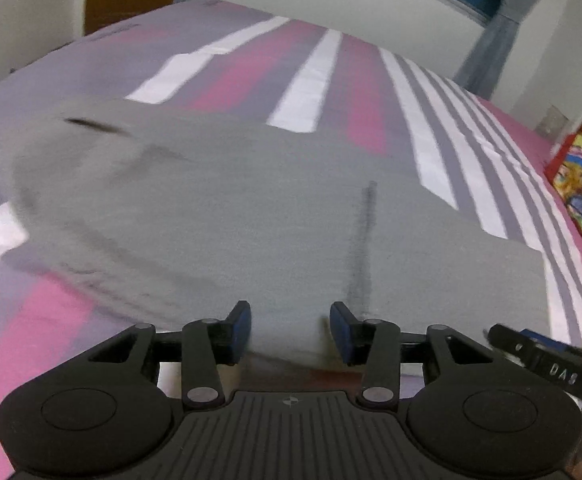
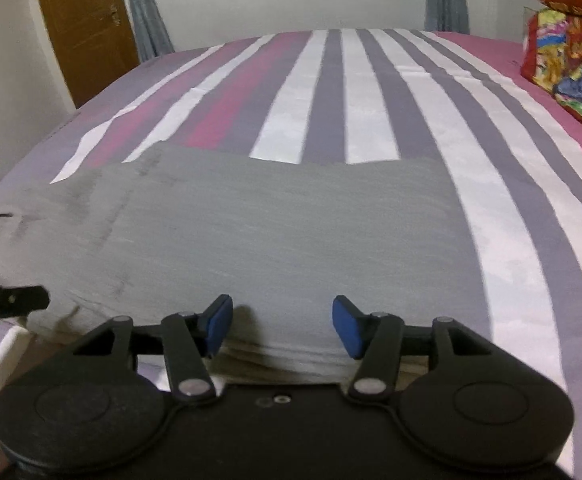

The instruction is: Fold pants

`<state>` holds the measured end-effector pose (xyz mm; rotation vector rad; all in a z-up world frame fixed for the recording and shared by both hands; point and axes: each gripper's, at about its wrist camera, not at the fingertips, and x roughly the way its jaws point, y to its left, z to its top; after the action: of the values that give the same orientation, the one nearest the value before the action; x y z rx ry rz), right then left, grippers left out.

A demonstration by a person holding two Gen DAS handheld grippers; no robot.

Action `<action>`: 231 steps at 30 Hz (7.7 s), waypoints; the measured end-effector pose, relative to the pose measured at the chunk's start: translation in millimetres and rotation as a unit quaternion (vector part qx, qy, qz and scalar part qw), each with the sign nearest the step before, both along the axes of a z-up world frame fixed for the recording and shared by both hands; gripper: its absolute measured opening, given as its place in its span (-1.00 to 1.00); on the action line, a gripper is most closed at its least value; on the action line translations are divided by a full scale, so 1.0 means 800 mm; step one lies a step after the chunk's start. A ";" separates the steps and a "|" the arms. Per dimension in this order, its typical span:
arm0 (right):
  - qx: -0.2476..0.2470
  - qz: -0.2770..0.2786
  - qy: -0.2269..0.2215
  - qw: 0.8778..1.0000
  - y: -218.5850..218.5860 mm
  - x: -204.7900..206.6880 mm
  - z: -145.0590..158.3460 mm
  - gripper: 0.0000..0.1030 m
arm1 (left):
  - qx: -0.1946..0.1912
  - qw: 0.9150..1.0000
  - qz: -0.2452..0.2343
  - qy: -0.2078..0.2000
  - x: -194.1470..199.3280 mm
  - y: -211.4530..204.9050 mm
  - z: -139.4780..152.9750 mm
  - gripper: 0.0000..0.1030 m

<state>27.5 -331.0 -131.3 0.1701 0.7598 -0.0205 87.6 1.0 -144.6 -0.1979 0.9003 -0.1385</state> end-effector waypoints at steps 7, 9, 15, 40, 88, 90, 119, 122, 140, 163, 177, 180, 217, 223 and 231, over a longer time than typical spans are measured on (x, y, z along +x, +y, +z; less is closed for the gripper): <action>-0.030 0.031 -0.005 0.999 0.056 0.028 0.009 0.08 | -0.002 0.998 0.062 -0.001 0.011 0.070 -0.008 -0.14; -0.046 0.037 0.013 0.998 0.069 0.038 -0.003 0.13 | -0.008 0.998 0.067 0.006 0.018 0.079 -0.020 -0.14; -0.074 0.042 0.026 0.996 0.081 0.042 -0.020 0.18 | -0.015 0.998 0.059 0.004 0.019 0.082 -0.027 -0.14; -0.060 0.004 0.032 0.998 0.099 0.049 -0.021 0.35 | -0.130 0.977 0.162 0.042 0.040 0.200 -0.059 -0.14; -0.067 0.038 0.048 0.996 0.078 0.062 -0.011 0.44 | -0.093 0.984 -0.046 -0.143 0.130 0.004 0.061 -0.69; -0.031 0.006 0.027 0.999 0.054 0.052 0.002 0.35 | -0.068 0.981 -0.105 -0.151 0.121 -0.054 0.069 -0.68; 0.179 -0.076 -0.006 0.981 -0.104 -0.027 0.005 0.54 | 0.029 0.975 -0.208 -0.079 0.035 -0.186 0.037 -0.52; 0.199 -0.078 0.005 0.977 -0.102 -0.004 -0.004 0.58 | 0.020 0.986 -0.159 -0.052 0.048 -0.144 0.014 -0.52; 0.145 -0.074 -0.098 0.982 -0.085 -0.026 0.045 -0.40 | -0.020 0.991 -0.127 -0.042 0.046 -0.116 -0.022 -0.52; 0.043 -0.112 -0.101 0.988 -0.103 -0.065 0.050 -0.13 | 0.003 0.988 -0.153 -0.038 0.047 -0.157 -0.012 -0.52; -0.019 -0.046 -0.046 0.998 -0.067 -0.036 0.014 -0.31 | 0.006 0.986 -0.166 -0.019 0.058 -0.161 -0.024 -0.52; -0.002 -0.039 -0.072 0.997 -0.061 -0.032 0.038 -0.27 | 0.009 0.985 -0.170 -0.027 0.074 -0.167 -0.017 -0.52; -0.099 -0.027 -0.063 0.993 -0.046 0.004 0.010 -0.12 | 0.026 0.983 -0.178 -0.028 0.088 -0.200 -0.038 -0.53; -0.115 -0.019 -0.057 0.992 -0.039 -0.021 0.001 -0.09 | 0.018 0.984 -0.176 -0.023 0.059 -0.188 -0.037 -0.53; -0.100 -0.023 -0.051 0.993 -0.042 -0.033 0.008 -0.07 | 0.022 0.985 -0.169 -0.022 0.046 -0.186 -0.031 -0.52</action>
<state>1.0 -364.4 -125.0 -0.0023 0.6467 -0.1311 124.2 -148.0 -169.4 0.0003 0.8865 -0.4368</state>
